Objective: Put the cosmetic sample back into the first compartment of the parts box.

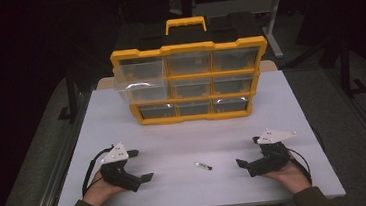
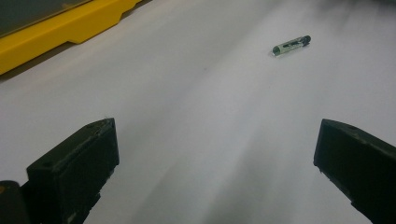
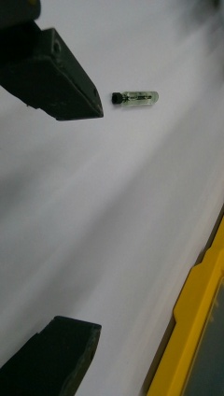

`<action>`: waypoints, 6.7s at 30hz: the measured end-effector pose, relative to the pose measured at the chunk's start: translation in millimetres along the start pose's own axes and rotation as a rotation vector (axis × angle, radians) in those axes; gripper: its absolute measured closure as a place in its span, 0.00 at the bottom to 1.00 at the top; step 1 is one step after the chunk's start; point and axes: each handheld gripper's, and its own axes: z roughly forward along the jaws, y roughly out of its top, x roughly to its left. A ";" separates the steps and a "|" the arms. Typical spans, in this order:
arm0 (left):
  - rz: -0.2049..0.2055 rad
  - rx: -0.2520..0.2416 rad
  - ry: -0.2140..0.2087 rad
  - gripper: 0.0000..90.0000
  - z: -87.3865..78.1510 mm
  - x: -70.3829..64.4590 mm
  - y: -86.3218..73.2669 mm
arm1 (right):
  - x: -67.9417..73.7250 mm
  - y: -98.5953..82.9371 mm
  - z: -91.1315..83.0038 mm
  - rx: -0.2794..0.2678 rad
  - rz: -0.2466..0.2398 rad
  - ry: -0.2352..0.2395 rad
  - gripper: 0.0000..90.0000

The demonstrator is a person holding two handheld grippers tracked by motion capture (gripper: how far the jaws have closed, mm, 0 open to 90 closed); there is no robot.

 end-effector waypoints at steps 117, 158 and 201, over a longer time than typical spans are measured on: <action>-0.014 -0.005 -0.033 0.00 4.5 -2.7 1.2 | 64.4 58.1 84.8 0.217 -0.230 0.266 0.68; -0.022 0.010 -0.035 0.00 6.6 -2.5 0.0 | 58.0 60.3 78.4 0.258 -0.256 0.247 0.89; -0.022 0.007 -0.043 0.00 7.6 -2.1 0.3 | 40.5 104.3 57.9 0.300 -0.244 0.274 0.89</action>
